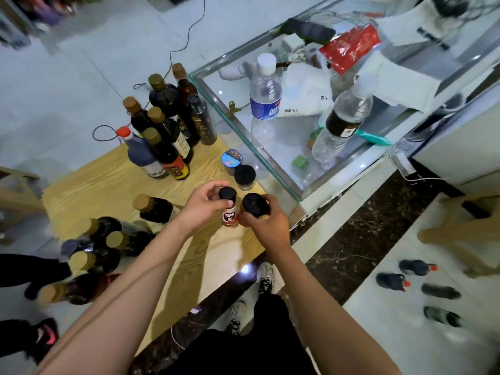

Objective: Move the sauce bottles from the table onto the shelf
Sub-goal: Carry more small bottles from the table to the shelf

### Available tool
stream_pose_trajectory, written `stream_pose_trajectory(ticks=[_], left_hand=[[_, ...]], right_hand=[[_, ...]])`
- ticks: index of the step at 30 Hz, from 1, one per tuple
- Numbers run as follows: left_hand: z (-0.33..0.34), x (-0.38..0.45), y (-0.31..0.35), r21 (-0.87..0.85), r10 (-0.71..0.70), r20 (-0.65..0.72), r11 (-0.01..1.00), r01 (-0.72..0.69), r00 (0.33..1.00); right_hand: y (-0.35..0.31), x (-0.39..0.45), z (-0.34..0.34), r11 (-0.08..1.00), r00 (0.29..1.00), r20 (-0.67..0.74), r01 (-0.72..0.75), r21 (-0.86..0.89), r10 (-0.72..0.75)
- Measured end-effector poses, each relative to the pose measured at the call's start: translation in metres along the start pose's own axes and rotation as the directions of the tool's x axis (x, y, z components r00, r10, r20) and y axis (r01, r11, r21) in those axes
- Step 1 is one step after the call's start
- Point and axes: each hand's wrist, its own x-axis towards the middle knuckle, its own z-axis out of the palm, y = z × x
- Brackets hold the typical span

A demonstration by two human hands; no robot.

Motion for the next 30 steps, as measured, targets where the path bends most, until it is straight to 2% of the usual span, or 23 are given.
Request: stream_pose_trajectory(ticks=[3,7,14,19,23,30], left_hand=[[0.01,-0.014,0.014,-0.066,0.035,-0.005,0.997,-0.035,0.999],[0.036,-0.037,0.035,-0.107,0.133,0.059,0.986,-0.127,0.989],[0.12,-0.094,0.081,-0.117,0.31,0.343,0.951,-0.287,0.887],[0.188,-0.156,0.101,-0.13,0.355,0.514,0.932,-0.339,0.781],[0.25,-0.217,0.105,-0.141,0.384,0.637,0.91,-0.389,0.668],[0.36,-0.34,0.094,-0.184,0.405,0.778,0.878,-0.441,0.481]], right_hand=[[-0.01,-0.02,-0.015,0.997,0.995,-0.089,0.041,0.069,-0.034],[-0.015,-0.054,-0.045,0.987,0.971,-0.224,0.11,0.118,-0.081],[-0.005,-0.14,-0.123,0.978,0.864,-0.503,0.103,0.183,0.003],[0.011,-0.219,-0.182,0.973,0.741,-0.67,0.119,0.197,0.045],[0.033,-0.286,-0.23,0.984,0.613,-0.788,0.097,0.149,0.059],[0.088,-0.42,-0.308,0.995,0.391,-0.919,0.063,0.075,0.045]])
